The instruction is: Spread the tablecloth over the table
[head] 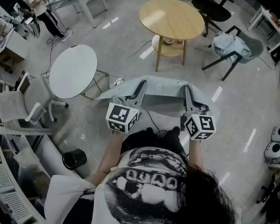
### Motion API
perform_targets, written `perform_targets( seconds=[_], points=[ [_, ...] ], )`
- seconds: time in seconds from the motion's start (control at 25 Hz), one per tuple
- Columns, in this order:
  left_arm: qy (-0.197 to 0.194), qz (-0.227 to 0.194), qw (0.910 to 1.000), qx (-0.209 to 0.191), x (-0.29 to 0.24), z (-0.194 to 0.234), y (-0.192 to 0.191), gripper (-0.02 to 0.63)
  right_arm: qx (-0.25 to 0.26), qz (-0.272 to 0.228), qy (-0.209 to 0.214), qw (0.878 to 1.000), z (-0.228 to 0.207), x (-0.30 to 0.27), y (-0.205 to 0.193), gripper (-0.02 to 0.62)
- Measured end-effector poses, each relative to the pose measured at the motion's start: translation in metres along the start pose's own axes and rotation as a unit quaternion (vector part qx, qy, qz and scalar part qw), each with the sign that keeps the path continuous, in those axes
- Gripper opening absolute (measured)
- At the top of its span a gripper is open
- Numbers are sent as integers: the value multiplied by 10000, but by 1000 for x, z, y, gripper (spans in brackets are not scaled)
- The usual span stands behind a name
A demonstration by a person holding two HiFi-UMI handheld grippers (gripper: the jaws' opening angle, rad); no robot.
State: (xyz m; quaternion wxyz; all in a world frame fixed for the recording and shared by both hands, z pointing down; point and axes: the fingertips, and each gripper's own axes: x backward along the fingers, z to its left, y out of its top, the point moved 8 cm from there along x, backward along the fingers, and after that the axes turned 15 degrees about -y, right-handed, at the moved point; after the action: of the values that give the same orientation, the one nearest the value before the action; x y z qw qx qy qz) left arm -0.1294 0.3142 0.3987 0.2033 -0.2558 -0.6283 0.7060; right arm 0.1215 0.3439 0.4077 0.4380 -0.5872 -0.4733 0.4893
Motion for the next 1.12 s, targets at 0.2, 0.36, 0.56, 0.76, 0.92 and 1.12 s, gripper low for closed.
perform_targets(
  seconds=[0.2, 0.36, 0.56, 0.76, 0.92, 1.12],
  points=[
    [-77, -78, 9999, 44, 4, -1, 4, 66, -315, 45, 48, 9995, 0, 6, -1, 57],
    [-107, -153, 9998, 10, 3, -1, 8, 64, -466, 45, 116, 9988, -3, 6, 1, 58],
    [-137, -215, 9996, 95, -6, 4, 10, 64, -398, 34, 132, 9991, -8, -3, 9, 57],
    [-86, -257, 9996, 101, -19, 17, 16, 64, -254, -3, 227, 9994, -10, -21, 22, 58],
    [-71, -268, 9995, 141, -45, 28, 21, 66, -121, -48, 315, 9994, -26, -49, 32, 58],
    [29, -211, 9997, 94, -92, 58, 34, 66, -203, -67, 512, 9985, -50, -107, 46, 58]
  ],
)
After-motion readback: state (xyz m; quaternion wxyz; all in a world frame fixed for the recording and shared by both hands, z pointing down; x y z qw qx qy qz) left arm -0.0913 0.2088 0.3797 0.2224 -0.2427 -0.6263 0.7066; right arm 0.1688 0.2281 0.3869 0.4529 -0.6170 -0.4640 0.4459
